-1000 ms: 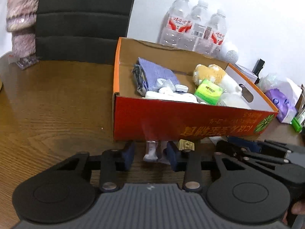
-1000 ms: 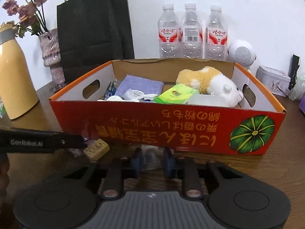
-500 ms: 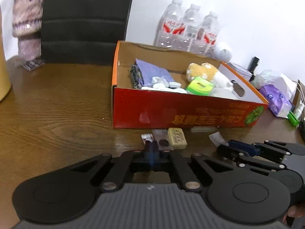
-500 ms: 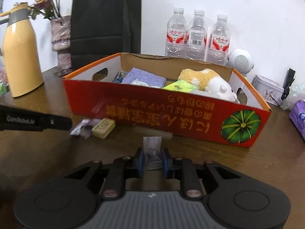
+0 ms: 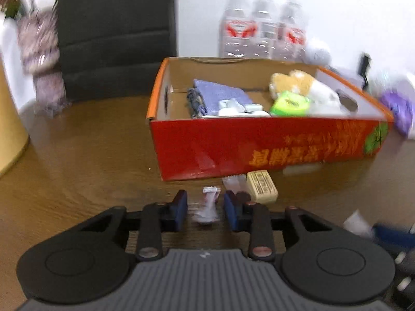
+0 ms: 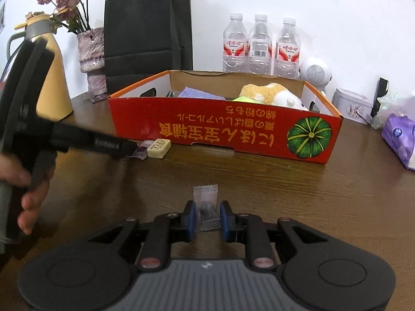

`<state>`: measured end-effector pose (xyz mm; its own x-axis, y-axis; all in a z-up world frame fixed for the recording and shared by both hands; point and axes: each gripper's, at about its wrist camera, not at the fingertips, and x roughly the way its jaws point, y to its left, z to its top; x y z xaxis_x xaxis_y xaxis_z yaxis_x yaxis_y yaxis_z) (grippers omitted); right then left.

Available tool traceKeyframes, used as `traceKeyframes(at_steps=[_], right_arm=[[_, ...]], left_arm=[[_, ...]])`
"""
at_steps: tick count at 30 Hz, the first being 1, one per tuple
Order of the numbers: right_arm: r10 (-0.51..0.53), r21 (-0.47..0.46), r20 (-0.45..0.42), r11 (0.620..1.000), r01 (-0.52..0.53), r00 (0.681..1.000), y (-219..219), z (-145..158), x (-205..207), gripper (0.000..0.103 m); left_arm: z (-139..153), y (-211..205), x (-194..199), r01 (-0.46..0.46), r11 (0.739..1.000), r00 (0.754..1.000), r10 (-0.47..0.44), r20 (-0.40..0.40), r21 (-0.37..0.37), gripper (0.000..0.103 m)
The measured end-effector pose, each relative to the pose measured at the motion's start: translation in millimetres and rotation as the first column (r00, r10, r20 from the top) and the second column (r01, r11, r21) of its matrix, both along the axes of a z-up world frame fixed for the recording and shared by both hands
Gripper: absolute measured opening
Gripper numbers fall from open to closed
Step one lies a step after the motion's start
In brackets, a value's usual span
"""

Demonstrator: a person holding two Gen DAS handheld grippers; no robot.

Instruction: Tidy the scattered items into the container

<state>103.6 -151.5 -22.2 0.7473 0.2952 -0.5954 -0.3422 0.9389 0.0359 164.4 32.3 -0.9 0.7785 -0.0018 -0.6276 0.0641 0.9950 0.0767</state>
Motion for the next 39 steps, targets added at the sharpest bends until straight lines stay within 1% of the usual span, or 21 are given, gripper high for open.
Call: traceKeyframes(at_steps=[2,3,4,5,6,7,10,13,15,17,20,22,24,26,27,30,32,34,35,36,39], right_arm=[[0.003,0.0,0.0,1.0,-0.003,1.0,0.1,-0.2,0.3,0.019],[0.006,-0.002,0.0,1.0,-0.006,1.0,0.7,-0.3,0.2,0.019],[0.009,-0.003,0.001,1.0,-0.009,1.0,1.1,-0.4,0.0,0.019],[0.011,-0.004,0.001,1.0,-0.011,1.0,1.4,-0.3,-0.1,0.019],[0.012,-0.004,0.001,1.0,-0.012,1.0,1.6,-0.2,-0.4,0.019],[0.01,-0.002,0.001,1.0,-0.01,1.0,1.5,-0.2,-0.5,0.019],[0.01,0.001,0.003,1.0,-0.01,1.0,1.1,0.2,-0.8,0.018],[0.005,0.006,0.0,1.0,-0.005,1.0,0.5,1.0,-2.3,0.018],[0.002,0.024,0.004,1.0,-0.003,1.0,-1.8,6.0,-7.5,0.016],[0.007,0.041,0.039,0.999,-0.009,0.999,-4.0,15.7,-18.7,0.0],[-0.011,0.033,0.099,0.999,0.008,0.995,-6.4,28.8,-40.3,0.001],[-0.018,0.026,0.106,1.0,0.015,0.994,-8.5,29.7,-53.6,0.001],[-0.008,0.026,0.097,1.0,0.006,0.995,-12.8,26.5,-62.4,0.004],[-0.045,0.041,0.069,0.998,0.042,0.997,-15.5,24.5,-57.1,0.019],[-0.054,0.062,0.049,0.997,0.051,0.997,-15.6,24.4,-49.5,0.03],[-0.058,0.138,-0.036,0.988,0.063,0.998,-10.1,18.3,-21.1,0.031],[-0.062,0.113,-0.06,0.991,0.069,0.996,2.9,12.6,-8.1,0.031],[-0.068,0.071,-0.06,0.995,0.072,0.996,16.5,5.0,-1.0,0.027],[-0.079,0.04,-0.031,0.996,0.08,0.996,22.1,1.9,-0.5,0.019],[-0.09,0.006,-0.012,0.996,0.09,0.996,26.0,-0.4,-0.9,0.016],[-0.083,0.0,-0.028,0.997,0.083,0.996,21.4,0.8,-7.9,0.012]], left_arm=[[-0.1,-1.7,-1.0,0.008,1.0,1.0,-0.008,-0.001,-0.002,0.037],[-0.6,-0.8,0.2,-0.002,1.0,1.0,0.002,-0.002,-0.015,0.043],[-0.9,0.2,1.6,-0.006,1.0,1.0,0.006,-0.004,-0.03,0.042],[-0.6,1.0,2.3,0.002,0.999,1.0,-0.002,-0.008,-0.039,0.039],[0.5,1.4,2.1,0.015,0.999,1.0,-0.016,-0.014,-0.045,0.022],[1.7,-0.2,0.9,0.021,0.999,1.0,-0.022,-0.019,-0.039,0.011],[-0.5,-5.7,-5.5,0.019,1.0,1.0,-0.019,0.009,0.005,0.01],[-0.4,-6.3,-16.7,-0.015,0.999,1.0,0.015,0.024,0.03,0.009],[5.3,-3.6,-33.7,-0.044,0.999,0.998,0.044,0.038,-0.005,0.009],[18.2,-5.5,-61.6,-0.069,0.997,0.994,0.072,0.077,-0.037,0.009],[35.6,-16.9,-112.8,-0.067,0.994,0.986,0.079,0.147,-0.089,0.009],[38.3,-23.7,-140.6,-0.07,0.989,0.983,0.09,0.158,-0.129,0.009],[35.8,-25.9,-164.2,-0.062,0.983,0.985,0.089,0.15,-0.176,0.009],[30.9,-26.1,-179.5,-0.064,0.976,0.987,0.093,0.129,-0.208,0.01],[28.8,-25.8,-183.3,-0.069,0.975,0.988,0.096,0.119,-0.212,0.01],[26.5,-22.4,-190.5,-0.082,0.973,0.988,0.108,0.112,-0.215,0.01],[27.4,-16.2,-194.5,-0.087,0.971,0.986,0.117,0.123,-0.222,0.01],[28.2,-10.4,-197.7,-0.099,0.971,0.983,0.13,0.132,-0.22,0.01],[27.6,-7.2,-198.0,-0.105,0.97,0.982,0.136,0.13,-0.219,0.01],[26.9,-4.9,-198.4,-0.111,0.969,0.982,0.142,0.128,-0.221,0.01],[24.3,0.6,-200.8,-0.117,0.967,0.982,0.148,0.122,-0.226,0.01]])
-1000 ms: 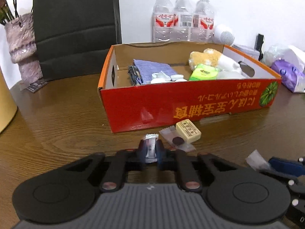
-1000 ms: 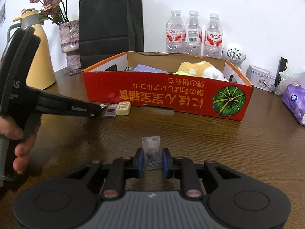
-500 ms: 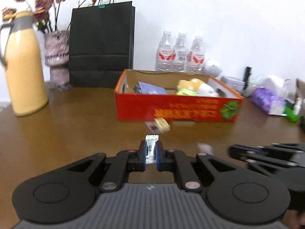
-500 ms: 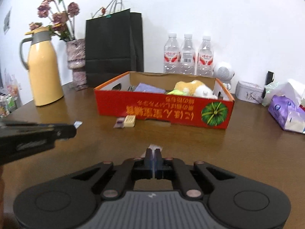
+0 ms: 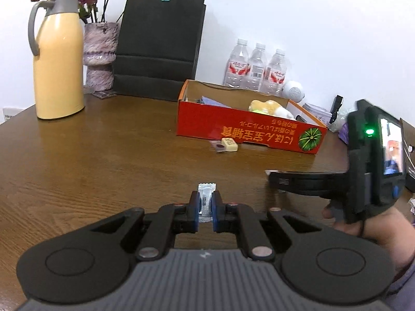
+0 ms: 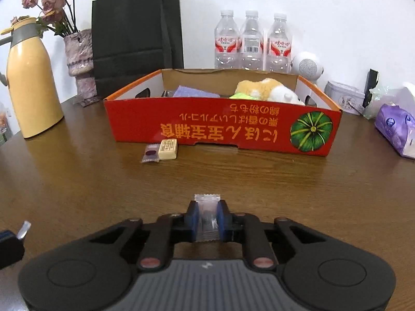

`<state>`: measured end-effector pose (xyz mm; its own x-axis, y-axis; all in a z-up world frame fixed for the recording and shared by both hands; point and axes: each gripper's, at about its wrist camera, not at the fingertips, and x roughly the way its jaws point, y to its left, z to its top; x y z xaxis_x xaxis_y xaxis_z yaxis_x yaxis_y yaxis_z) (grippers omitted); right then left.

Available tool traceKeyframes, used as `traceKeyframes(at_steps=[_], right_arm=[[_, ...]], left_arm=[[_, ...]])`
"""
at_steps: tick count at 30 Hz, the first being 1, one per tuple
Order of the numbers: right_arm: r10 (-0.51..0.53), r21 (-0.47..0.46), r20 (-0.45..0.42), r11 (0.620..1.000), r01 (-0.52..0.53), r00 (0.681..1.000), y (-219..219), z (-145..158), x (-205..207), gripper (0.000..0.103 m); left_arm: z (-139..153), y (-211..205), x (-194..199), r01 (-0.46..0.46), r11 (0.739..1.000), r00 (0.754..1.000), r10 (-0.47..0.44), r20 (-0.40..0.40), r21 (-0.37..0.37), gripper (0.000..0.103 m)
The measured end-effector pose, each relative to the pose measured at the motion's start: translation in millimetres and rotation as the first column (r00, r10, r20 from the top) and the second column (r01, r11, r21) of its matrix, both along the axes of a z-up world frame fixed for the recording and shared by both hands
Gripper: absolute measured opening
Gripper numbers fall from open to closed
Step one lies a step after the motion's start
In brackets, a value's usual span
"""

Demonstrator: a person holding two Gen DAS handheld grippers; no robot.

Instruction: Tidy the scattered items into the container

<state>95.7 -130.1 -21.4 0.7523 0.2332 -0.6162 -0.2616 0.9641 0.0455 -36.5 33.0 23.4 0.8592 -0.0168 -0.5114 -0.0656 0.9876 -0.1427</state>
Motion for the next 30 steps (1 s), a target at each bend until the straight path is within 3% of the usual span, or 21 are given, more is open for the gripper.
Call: traceKeyframes(at_steps=[2,7,11,14,19,23,27,30], right_arm=[[0.002,-0.004,0.0,1.0,-0.002,1.0,-6.5,3.8,-15.9,0.011],[-0.006,-0.071,0.189,0.997,0.02,0.982,-21.9,20.9,-108.2,0.011],[-0.069,-0.039,0.236,0.996,0.08,0.969,-39.8,25.5,-165.7,0.011],[-0.115,0.006,0.252,0.993,0.117,0.961,-52.5,23.9,-184.5,0.011],[-0.108,0.041,0.253,0.994,0.101,0.961,-68.2,23.9,-182.4,0.011],[-0.077,0.07,0.267,0.996,0.061,0.961,-71.3,32.5,-165.6,0.011],[-0.049,0.096,0.315,0.995,0.019,0.948,-80.2,76.9,-109.3,0.011],[-0.01,0.083,0.288,0.996,-0.015,0.957,-83.7,120.6,-35.0,0.011]], left_arm=[[-0.8,0.0,-2.5,0.003,1.0,1.0,-0.003,0.002,0.001,0.01],[-4.1,-15.4,-11.8,0.032,0.999,0.999,-0.033,0.002,0.039,0.01],[-3.5,-43.6,-28.6,0.103,0.993,0.994,-0.105,0.032,0.059,0.01],[-7.1,-63.4,-43.9,0.141,0.988,0.989,-0.144,0.036,0.064,0.01],[-5.0,-74.8,-56.5,0.098,0.993,0.993,-0.103,0.066,0.064,0.01],[14.8,-71.9,-42.9,0.08,0.993,0.99,-0.089,0.109,0.084,0.01],[64.6,-49.0,17.2,0.123,0.99,0.979,-0.132,0.155,0.066,0.01],[105.0,-31.0,99.9,0.168,0.985,0.98,-0.171,0.101,0.038,0.01]])
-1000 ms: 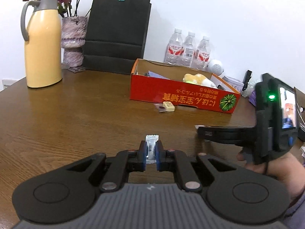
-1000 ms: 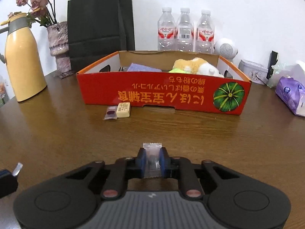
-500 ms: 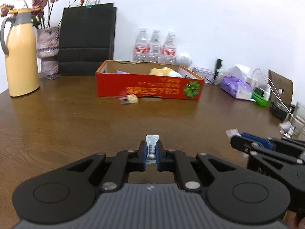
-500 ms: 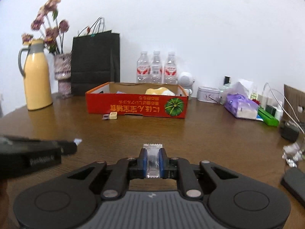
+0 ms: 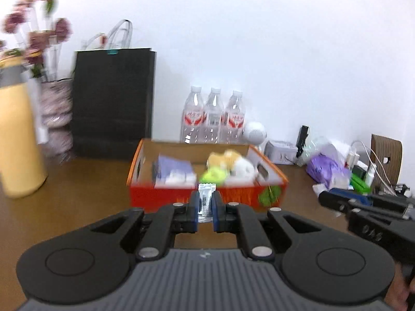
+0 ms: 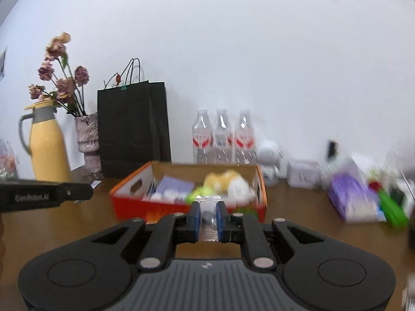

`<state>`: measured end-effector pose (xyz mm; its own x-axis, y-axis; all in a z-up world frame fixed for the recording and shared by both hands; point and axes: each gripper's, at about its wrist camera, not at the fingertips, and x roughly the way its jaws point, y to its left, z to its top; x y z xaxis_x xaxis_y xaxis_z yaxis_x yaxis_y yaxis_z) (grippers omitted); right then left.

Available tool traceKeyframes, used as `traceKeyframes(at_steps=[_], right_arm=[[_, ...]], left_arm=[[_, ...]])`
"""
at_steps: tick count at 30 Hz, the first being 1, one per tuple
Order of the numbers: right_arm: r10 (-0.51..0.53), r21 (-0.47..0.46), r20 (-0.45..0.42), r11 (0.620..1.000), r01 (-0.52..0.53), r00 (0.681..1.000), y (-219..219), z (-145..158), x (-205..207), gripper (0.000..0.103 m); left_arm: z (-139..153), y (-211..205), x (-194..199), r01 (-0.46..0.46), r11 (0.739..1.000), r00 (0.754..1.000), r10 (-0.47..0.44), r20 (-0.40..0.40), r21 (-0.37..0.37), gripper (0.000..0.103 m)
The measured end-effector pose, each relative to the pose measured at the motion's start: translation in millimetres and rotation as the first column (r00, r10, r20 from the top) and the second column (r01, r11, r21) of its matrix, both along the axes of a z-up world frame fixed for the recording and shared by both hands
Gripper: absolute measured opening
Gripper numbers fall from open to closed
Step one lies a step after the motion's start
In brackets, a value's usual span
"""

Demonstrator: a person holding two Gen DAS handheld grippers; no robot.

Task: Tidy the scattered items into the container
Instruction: 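Carry both packets into the box and open both grippers, then withdraw both grippers from the box back over the table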

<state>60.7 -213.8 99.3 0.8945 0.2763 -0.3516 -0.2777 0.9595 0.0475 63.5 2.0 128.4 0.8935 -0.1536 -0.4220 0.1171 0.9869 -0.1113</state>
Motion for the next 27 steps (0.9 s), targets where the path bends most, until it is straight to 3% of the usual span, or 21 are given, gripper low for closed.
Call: traceKeyframes(at_steps=[2,4,7,9,11,15,17,18,19,20,21,22,24,27], right_arm=[[0.04,-0.016,-0.102,0.999,-0.042,0.994,3.0,21.2,64.3,0.011],[0.073,-0.018,-0.236,0.997,-0.079,0.969,8.5,32.1,130.1,0.011],[0.083,0.002,-0.443,0.996,-0.092,0.892,22.0,28.7,221.3,0.011],[0.099,0.056,-0.569,0.995,-0.082,0.816,29.4,13.2,265.5,0.011],[0.099,0.057,-0.65,0.995,-0.081,0.753,41.6,-8.2,292.2,0.012],[0.11,0.019,-0.736,0.99,-0.142,0.668,67.8,-40.4,308.6,0.012],[0.107,-0.002,-0.763,0.986,-0.169,0.637,75.7,-48.2,313.6,0.015],[0.096,-0.018,-0.76,0.986,-0.168,0.643,76.4,-48.6,314.1,0.019],[0.082,-0.032,-0.751,0.986,-0.161,0.655,76.6,-47.4,316.1,0.034],[0.068,-0.045,-0.744,0.988,-0.15,0.665,75.9,-45.1,318.7,0.044],[0.06,-0.051,-0.735,0.988,-0.143,0.675,74.5,-42.7,321.7,0.06],[0.054,-0.058,-0.729,0.988,-0.14,0.682,73.0,-40.7,323.8,0.067],[0.035,-0.083,-0.738,0.986,-0.142,0.674,69.7,-42.5,326.4,0.068],[0.041,-0.072,-0.779,0.985,-0.155,0.625,56.7,-51.7,320.8,0.068]], left_arm=[[13.6,9.4,63.6,0.039,0.999,0.994,-0.04,-0.103,-0.013,0.01],[15.5,18.2,133.1,0.069,0.997,0.968,-0.078,-0.24,-0.047,0.01],[2.6,30.3,217.6,0.077,0.995,0.914,-0.099,-0.394,-0.071,0.01],[-14.1,38.9,257.7,0.06,0.995,0.878,-0.091,-0.471,-0.081,0.01],[-32.6,44.9,284.9,0.048,0.992,0.828,-0.103,-0.551,-0.114,0.01],[-53.6,43.4,313.8,0.033,0.994,0.799,-0.091,-0.594,-0.108,0.012],[-56.0,42.3,321.0,0.006,0.996,0.804,-0.059,-0.592,-0.091,0.028],[-55.0,43.6,325.0,-0.011,0.996,0.813,-0.041,-0.581,-0.086,0.072],[-53.3,44.4,326.7,-0.017,0.996,0.825,-0.033,-0.564,-0.083,0.102],[-51.9,44.1,327.2,-0.004,0.997,0.838,-0.039,-0.544,-0.078,0.103],[-51.1,42.2,327.5,0.019,0.998,0.841,-0.051,-0.539,-0.064,0.103],[-51.6,40.8,328.0,0.034,0.998,0.833,-0.057,-0.551,-0.051,0.103],[-55.5,40.4,327.7,0.039,0.999,0.808,-0.053,-0.587,-0.036,0.103],[-62.6,41.2,315.7,0.061,0.997,0.762,-0.075,-0.643,-0.044,0.103]])
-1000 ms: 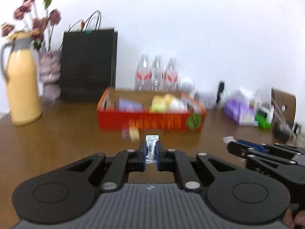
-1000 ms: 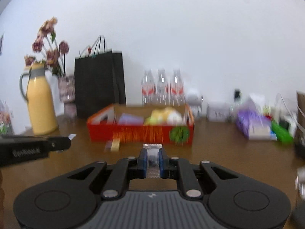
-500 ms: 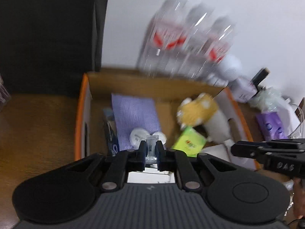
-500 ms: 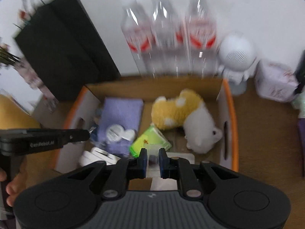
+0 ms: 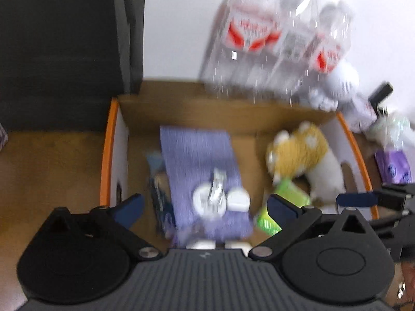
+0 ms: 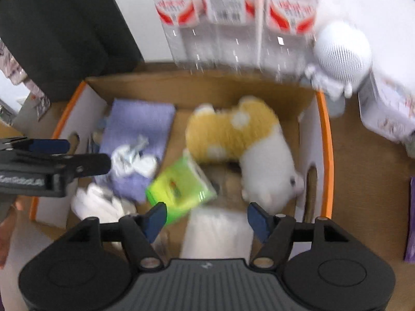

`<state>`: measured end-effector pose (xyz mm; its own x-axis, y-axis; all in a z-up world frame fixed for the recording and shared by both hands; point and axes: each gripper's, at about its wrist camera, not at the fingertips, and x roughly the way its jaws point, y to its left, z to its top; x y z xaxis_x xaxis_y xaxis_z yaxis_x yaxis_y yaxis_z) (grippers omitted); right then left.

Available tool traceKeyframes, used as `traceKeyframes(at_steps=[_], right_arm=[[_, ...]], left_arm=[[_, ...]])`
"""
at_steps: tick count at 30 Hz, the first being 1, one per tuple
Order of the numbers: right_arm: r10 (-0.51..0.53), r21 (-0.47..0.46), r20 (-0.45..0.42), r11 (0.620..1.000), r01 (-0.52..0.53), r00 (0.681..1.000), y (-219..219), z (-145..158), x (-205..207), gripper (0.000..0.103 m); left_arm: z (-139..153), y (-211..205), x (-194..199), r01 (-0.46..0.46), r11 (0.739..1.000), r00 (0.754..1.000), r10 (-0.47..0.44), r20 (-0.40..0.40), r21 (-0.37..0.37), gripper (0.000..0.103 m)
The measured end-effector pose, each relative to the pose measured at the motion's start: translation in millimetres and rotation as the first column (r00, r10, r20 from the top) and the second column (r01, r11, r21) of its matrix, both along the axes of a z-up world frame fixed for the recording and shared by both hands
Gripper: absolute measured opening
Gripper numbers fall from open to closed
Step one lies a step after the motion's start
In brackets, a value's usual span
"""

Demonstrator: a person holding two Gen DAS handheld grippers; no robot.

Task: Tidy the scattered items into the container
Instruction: 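Withdraw both grippers from the box back over the table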

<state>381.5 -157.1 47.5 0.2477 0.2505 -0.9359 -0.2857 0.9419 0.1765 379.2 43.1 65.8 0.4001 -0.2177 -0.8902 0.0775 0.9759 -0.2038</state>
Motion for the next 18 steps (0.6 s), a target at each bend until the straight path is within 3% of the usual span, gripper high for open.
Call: traceKeyframes(at_steps=[5,11,15,18], right_arm=[[0.009,0.0,-0.109,1.0,-0.009,0.994,-19.8,-13.9,-26.2,0.07],[-0.067,-0.006,-0.102,0.998,0.066,0.993,-20.7,-9.3,-43.2,0.069],[-0.118,0.011,-0.064,0.993,0.119,0.991,-28.8,1.6,-49.2,0.072],[-0.134,0.021,0.077,0.991,0.133,0.988,-27.6,22.8,-69.0,0.078]], left_arm=[[-4.4,-6.6,-40.3,0.116,0.993,0.993,-0.116,-0.009,0.019,0.103],[5.3,-3.2,-58.0,0.063,0.998,0.998,-0.063,0.004,0.028,0.103],[24.4,-2.0,-81.5,0.042,0.998,0.997,-0.045,0.064,0.05,0.103],[39.3,-2.9,-110.5,-0.032,0.994,0.987,0.015,0.161,0.103,0.103]])
